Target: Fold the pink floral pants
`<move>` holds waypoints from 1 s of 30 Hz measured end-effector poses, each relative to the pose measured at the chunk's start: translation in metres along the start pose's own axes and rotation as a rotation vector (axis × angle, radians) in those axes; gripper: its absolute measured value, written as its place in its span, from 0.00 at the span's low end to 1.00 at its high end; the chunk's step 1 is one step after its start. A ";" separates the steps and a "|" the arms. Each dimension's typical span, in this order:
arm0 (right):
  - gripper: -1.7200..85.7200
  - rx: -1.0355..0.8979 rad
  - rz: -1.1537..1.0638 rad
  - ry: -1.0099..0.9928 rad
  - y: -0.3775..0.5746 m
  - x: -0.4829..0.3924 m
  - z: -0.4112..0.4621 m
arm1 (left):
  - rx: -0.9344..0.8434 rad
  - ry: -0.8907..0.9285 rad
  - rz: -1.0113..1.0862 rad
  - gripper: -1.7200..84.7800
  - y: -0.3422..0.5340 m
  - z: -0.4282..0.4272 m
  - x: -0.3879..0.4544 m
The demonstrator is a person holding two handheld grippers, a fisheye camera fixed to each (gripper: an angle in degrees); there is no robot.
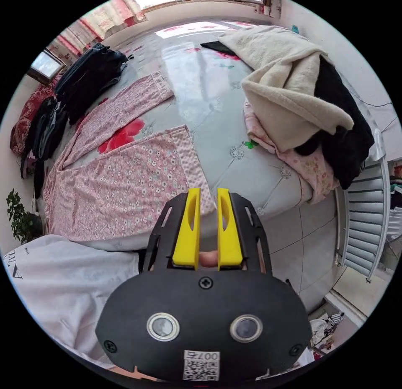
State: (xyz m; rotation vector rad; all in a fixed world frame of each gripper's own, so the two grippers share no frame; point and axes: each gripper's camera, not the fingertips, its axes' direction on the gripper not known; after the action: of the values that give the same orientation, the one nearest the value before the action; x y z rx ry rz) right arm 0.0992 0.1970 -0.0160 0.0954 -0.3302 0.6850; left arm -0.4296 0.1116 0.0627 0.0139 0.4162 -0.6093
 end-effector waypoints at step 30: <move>0.03 -0.039 -0.375 0.016 -0.328 -0.245 0.183 | -0.125 -0.018 0.423 0.01 -0.257 0.190 0.273</move>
State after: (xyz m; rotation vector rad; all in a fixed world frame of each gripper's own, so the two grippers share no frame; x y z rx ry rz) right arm 0.0814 -0.2401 0.0825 0.1112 -0.3001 0.3074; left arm -0.3000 -0.2765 0.1601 -0.0229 0.4181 -0.1659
